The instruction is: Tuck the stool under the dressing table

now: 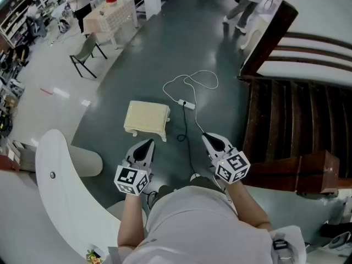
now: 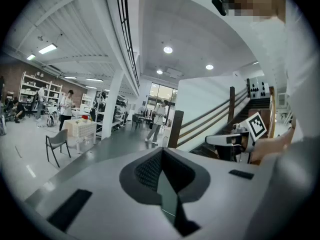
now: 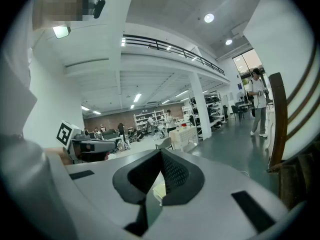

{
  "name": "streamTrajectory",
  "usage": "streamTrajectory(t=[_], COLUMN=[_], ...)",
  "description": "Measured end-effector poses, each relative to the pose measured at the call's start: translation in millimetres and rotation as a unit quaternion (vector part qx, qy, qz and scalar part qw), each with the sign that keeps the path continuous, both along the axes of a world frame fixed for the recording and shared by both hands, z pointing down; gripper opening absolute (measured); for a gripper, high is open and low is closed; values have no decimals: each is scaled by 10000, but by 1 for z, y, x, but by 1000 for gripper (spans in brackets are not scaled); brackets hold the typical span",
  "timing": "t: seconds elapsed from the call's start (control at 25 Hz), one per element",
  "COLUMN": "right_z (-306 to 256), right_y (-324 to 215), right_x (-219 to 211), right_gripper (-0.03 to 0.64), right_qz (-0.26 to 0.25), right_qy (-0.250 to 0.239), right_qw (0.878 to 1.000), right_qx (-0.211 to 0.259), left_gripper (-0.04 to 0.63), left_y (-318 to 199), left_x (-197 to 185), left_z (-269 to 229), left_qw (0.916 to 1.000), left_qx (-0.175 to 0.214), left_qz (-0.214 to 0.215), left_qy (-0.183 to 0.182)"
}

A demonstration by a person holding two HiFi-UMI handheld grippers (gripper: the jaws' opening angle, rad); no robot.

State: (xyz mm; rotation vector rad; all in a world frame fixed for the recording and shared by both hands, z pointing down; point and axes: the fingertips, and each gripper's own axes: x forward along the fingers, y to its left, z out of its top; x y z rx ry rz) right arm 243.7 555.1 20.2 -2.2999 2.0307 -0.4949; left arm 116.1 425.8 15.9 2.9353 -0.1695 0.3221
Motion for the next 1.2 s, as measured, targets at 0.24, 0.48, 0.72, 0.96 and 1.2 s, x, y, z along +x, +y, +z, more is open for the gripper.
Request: streamTrajectory(t=[0.24,0.48,0.72,0.96,1.2], right_z=[6,15,34,34,23], right_y=[34,43,22,-49,-147], right_x=[54,83,102,116,108], right_gripper=[9,9,11,11,9], right_qz=[-77,-311,-279,-272,-406], right_qy=[-24,-184,-773,-1358,-1427], right_qw=[10000,9992,9962,9891,9866], right_qx=[36,172,277,492,672], left_gripper=[0,2,2,2,2], left_y=[29,47,30,-43,-143], left_x=[53,84,96,108,96], left_z=[9,21,43,54,51], left_qw=[9998,9982,9970,9971,9978], left_qx=[14,131,-32,-148,-208], left_qz=[-194,-351,-354,-341,-347], left_qy=[-97,-465,-686,-671,-528])
